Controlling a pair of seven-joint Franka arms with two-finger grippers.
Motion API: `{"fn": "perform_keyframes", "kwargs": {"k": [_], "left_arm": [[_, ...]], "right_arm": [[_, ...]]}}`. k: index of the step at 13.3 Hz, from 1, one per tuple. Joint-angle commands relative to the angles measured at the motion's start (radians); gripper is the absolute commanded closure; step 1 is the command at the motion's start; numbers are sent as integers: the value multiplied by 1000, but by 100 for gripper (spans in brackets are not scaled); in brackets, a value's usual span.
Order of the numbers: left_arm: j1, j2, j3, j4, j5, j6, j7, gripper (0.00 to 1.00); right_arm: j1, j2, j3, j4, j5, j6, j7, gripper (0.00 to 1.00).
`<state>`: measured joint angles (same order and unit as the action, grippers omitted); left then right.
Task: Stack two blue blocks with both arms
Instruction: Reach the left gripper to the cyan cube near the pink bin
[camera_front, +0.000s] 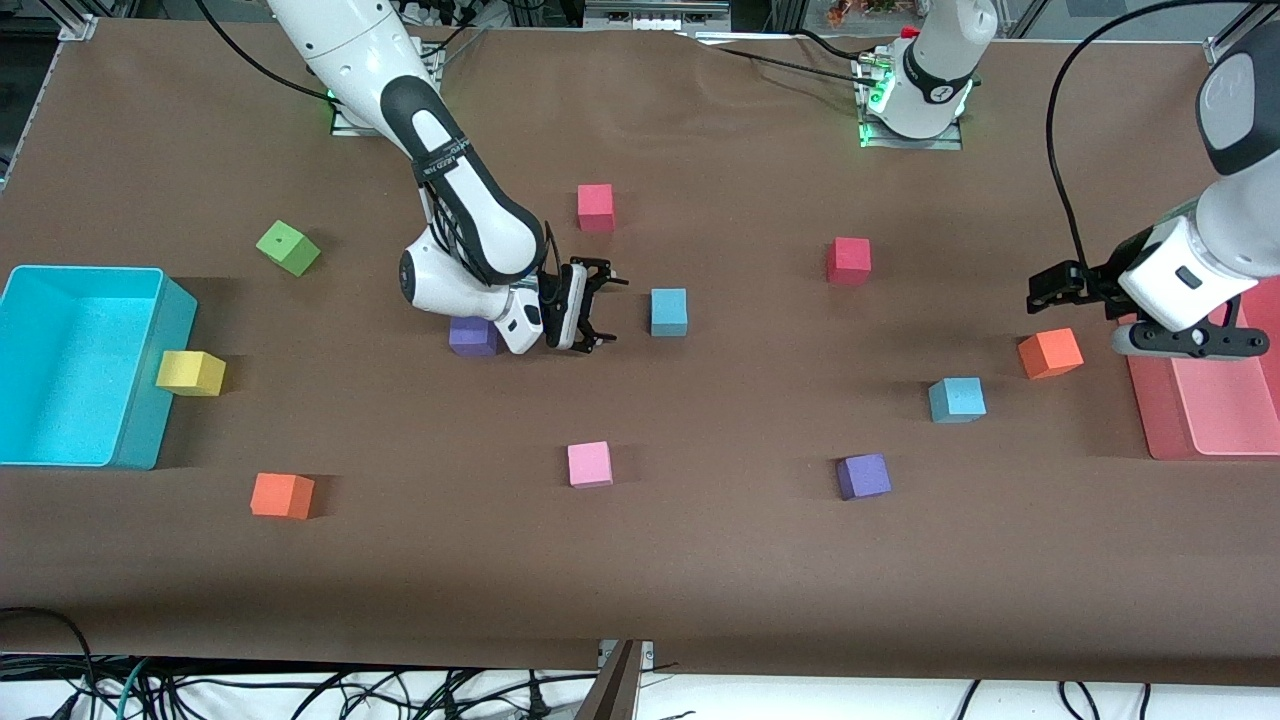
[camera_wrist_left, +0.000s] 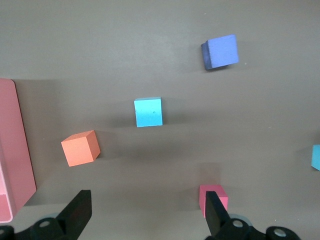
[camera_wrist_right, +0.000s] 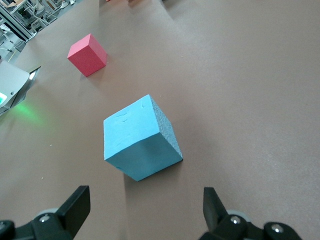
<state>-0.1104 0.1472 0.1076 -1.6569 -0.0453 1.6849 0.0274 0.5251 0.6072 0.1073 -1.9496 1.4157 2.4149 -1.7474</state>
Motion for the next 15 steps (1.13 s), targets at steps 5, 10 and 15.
{"fn": "perform_keyframes", "kwargs": {"k": [5,10,15], "left_arm": [[8,86,-2,-237,4,356,-27,0],[8,192,-3,-351,-7,619,-76,0],[-2,278,-3,-377,-5,771,-112,0]], "right_arm": [[-8,-6,5,-8,12,-10,-23,0],[-8,-6,5,-8,12,-10,-23,0],[-8,-6,5,-8,12,-11,-23,0]]}}
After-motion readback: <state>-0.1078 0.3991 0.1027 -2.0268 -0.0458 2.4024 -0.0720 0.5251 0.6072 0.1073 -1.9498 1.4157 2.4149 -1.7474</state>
